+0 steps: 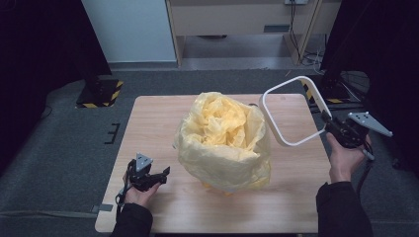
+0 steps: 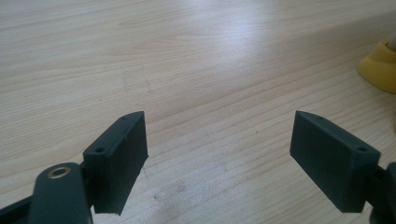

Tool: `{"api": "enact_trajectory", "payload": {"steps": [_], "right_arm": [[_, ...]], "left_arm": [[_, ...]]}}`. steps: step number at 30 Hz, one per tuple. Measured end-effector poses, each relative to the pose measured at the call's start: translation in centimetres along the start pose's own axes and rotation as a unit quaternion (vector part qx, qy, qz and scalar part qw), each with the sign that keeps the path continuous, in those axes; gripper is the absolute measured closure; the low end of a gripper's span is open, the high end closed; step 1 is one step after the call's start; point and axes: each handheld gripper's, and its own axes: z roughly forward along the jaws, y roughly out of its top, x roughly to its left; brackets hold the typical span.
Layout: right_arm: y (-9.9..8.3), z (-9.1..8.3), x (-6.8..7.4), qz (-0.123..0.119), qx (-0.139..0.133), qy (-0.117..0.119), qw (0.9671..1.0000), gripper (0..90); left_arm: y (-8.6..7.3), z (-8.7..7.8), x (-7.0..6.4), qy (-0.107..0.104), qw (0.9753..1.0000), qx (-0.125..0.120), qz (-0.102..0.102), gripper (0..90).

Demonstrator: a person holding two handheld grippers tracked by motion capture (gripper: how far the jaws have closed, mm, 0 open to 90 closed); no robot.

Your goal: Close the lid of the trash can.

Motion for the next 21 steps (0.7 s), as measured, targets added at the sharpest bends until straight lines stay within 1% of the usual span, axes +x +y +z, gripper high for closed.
{"api": "enact_trajectory", "payload": {"steps": [3, 5, 8, 11, 15, 21], "right_arm": [[1.2, -0.4, 0.3, -0.004, -0.017, -0.003, 0.9999, 80.1], [1.9, -0.8, 0.5, -0.003, -0.033, -0.004, 0.9995, 80.0], [3.0, -1.4, 0.7, 0.001, -0.058, -0.006, 0.9983, 80.2], [4.0, -2.1, 1.1, -0.001, -0.078, -0.007, 0.9969, 80.1], [5.3, -2.8, 1.7, 0.003, -0.102, 0.01, 0.9948, 80.2], [7.3, -3.7, 3.0, -0.003, -0.128, 0.046, 0.9906, 80.1]], "left_arm": [[0.0, 0.0, 0.0, 0.0, 1.0, -0.001, -0.001, 18.9], [0.0, 0.0, 0.0, 0.0, 1.0, -0.002, -0.002, 18.9], [0.0, -0.1, 0.1, 0.0, 1.0, -0.002, -0.003, 18.9], [0.0, -0.1, 0.1, 0.0, 1.0, -0.004, -0.004, 18.9], [0.0, -0.1, 0.1, 0.001, 1.0, -0.006, -0.005, 19.0], [0.0, -0.2, 0.1, 0.001, 1.0, -0.006, -0.005, 19.1]]}}
